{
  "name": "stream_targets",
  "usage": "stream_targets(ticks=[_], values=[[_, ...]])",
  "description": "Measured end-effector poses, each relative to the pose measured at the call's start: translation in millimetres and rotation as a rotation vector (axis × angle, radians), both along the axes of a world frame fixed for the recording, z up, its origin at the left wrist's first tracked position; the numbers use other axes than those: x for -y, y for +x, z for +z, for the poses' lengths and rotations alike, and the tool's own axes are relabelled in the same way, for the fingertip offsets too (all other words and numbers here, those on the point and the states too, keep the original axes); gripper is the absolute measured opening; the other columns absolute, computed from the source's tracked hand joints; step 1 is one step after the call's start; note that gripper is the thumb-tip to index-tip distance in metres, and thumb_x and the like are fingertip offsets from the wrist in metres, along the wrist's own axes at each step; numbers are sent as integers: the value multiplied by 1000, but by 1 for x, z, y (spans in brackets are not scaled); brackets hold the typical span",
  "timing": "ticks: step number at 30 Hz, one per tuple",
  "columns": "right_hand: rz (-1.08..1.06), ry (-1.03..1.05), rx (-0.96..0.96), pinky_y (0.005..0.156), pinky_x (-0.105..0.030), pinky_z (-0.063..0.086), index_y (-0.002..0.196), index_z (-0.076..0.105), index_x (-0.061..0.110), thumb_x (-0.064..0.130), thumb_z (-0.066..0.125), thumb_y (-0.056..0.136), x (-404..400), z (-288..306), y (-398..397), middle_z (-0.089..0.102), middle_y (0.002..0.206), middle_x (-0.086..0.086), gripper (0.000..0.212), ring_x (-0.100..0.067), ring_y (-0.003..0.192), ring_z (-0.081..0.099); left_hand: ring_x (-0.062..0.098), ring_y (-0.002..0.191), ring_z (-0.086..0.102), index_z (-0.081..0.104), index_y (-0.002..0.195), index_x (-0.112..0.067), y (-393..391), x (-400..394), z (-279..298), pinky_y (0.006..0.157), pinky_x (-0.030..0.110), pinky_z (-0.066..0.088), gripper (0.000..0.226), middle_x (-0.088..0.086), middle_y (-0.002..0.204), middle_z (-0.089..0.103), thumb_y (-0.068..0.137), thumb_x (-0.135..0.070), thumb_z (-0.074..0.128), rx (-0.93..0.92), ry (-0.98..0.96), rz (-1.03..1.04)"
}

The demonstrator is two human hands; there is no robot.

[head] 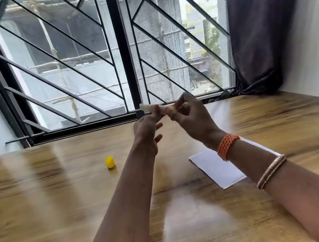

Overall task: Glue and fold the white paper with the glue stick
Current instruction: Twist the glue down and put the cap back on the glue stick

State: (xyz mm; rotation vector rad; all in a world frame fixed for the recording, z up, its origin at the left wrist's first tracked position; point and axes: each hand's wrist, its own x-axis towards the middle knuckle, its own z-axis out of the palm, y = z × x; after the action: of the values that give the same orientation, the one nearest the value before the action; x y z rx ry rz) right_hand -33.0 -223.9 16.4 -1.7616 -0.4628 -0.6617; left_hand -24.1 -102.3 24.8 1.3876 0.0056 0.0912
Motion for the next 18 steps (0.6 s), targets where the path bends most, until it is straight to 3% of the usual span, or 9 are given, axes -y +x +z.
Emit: stream_targets(ticks=[3, 5, 7, 10, 15, 18], values=[[-197, -474, 498, 56, -20, 40, 85, 51, 7, 16, 69, 85, 5, 3, -2, 57, 70, -1, 20, -14, 61, 50, 7, 93, 53, 64, 113, -18, -1, -1, 1, 78, 35, 32, 48, -15, 95, 68, 85, -55, 54, -21, 20, -32], [-218, -487, 563, 58, -25, 46, 84, 52, 7, 15, 68, 84, 9, 9, -5, 58, 70, -2, 18, -14, 61, 53, 7, 98, 54, 66, 105, -23, -3, 1, 3, 80, 37, 31, 43, -13, 102, 68, 85, -58, 51, 12, -17, -83], [-219, -334, 492, 59, -32, 53, 83, 52, 6, 18, 69, 84, 8, 11, -8, 63, 70, -5, 20, -18, 63, 61, 5, 100, 54, 65, 102, -24, -5, 6, 6, 84, 38, 32, 38, -12, 103, 68, 88, -55, 48, 58, -91, -135], [-140, -35, 223, 56, -35, 54, 77, 50, 8, 24, 70, 85, 4, 11, -8, 68, 69, -12, 27, -20, 62, 67, 1, 102, 55, 62, 106, -27, -6, 10, 6, 86, 37, 36, 29, -16, 105, 66, 92, -47, 45, 122, -184, -214], [245, 356, -212, 60, -23, 48, 81, 52, 14, 22, 71, 84, 1, 8, -11, 65, 73, -7, 21, -5, 57, 61, 2, 97, 59, 62, 100, -25, -5, 8, 6, 90, 38, 39, 17, -17, 95, 69, 94, -33, 48, 132, -222, -244], [274, 424, -218, 58, -22, 44, 82, 49, 11, 18, 71, 85, -5, 8, -13, 59, 69, -8, 23, -5, 52, 54, 1, 89, 59, 66, 95, -21, -5, 8, 6, 84, 36, 37, 21, -14, 90, 68, 91, -38, 53, 110, -121, -117]])
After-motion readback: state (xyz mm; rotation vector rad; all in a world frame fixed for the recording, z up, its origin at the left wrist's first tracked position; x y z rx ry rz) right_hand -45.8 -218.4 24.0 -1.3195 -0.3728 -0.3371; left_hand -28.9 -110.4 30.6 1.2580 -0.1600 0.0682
